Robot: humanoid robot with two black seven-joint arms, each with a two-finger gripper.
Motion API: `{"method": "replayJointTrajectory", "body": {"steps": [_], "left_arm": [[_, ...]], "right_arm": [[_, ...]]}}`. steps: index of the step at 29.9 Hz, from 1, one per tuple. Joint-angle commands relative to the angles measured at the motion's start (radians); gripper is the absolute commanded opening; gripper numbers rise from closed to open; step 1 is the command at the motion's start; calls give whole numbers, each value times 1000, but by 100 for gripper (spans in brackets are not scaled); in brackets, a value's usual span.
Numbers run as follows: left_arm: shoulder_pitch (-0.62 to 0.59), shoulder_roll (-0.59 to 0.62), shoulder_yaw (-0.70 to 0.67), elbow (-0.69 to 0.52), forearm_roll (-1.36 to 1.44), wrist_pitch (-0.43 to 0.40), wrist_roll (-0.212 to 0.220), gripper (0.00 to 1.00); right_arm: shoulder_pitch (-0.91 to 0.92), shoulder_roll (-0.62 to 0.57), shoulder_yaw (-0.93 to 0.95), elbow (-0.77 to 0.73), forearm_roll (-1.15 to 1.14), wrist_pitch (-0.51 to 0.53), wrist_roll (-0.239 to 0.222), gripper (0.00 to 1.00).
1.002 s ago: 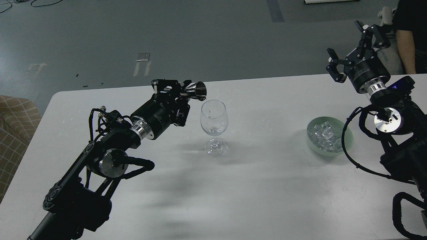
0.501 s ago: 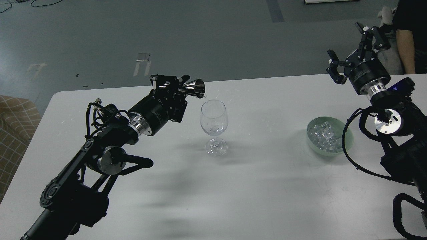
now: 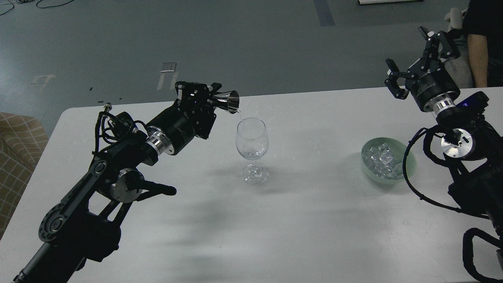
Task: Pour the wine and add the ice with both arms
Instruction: 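Tilt the jigger cup over the wine glass to pour with the left gripper, then turn the jigger cup upright and move it back toward the robot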
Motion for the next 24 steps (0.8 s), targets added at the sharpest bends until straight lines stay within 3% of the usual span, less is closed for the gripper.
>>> {"method": "replayJointTrajectory", "body": {"steps": [1,24], "left_arm": [[0,1,0,-13,20,-7,2,0],[-49,56,67,-53,256,-21,45,0]], "right_arm": [[0,2,0,0,0,1,0,100],[0,0,0,0,0,0,2,100]]}}
